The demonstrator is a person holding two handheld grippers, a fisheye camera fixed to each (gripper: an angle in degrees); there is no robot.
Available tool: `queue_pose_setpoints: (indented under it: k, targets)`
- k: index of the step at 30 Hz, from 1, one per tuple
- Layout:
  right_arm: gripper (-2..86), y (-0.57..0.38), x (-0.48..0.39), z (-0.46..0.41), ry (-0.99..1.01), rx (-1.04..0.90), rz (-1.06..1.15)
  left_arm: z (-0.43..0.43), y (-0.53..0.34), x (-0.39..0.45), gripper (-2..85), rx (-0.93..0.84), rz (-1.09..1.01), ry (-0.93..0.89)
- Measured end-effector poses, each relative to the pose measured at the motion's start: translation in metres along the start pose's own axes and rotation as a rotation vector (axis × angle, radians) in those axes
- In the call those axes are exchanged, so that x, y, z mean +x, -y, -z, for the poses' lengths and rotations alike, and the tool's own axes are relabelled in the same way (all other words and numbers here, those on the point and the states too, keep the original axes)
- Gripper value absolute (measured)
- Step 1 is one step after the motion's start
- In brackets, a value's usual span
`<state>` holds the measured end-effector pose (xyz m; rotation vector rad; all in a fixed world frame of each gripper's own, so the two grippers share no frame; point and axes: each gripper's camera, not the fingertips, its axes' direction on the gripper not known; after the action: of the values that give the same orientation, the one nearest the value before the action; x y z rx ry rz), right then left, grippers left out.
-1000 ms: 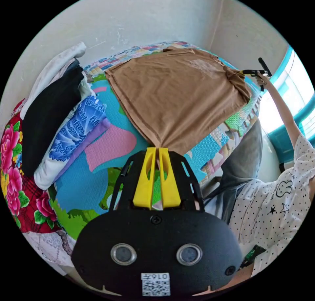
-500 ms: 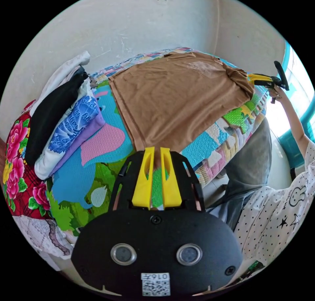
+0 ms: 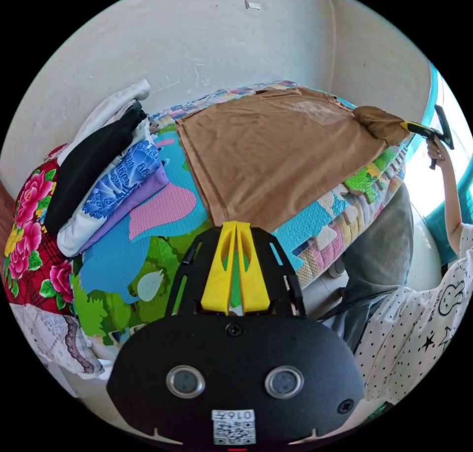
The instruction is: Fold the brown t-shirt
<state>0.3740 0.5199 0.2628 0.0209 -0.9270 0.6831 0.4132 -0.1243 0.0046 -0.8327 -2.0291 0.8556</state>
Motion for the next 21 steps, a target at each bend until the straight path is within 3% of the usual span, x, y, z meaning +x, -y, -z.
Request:
queue_pose_setpoints:
  k: [5, 7, 11, 18, 21]
  targets:
    - [0.2, -0.068, 0.009, 0.024, 0.085, -0.048, -0.159, 0.004, -0.030, -0.007, -0.9, 0.023, 0.012, -0.009]
    - [0.7, -0.100, 0.002, 0.012, 0.218, -0.158, -0.111, -0.002, -0.036, -0.007, -0.8, 0.007, 0.010, -0.015]
    - [2.4, -0.133, -0.011, -0.002, 0.226, -0.225, -0.060, -0.018, -0.042, -0.008, 0.5, -0.037, 0.021, -0.017]
    - [13.0, -0.160, 0.039, 0.036, 0.032, 0.142, -0.361, -0.036, -0.044, -0.012, 5.7, -0.013, 0.033, -0.109]
    - [13.7, -0.166, 0.049, 0.029, -0.026, 0.161, -0.391, -0.044, -0.050, -0.025, 6.0, 0.012, 0.108, -0.161]
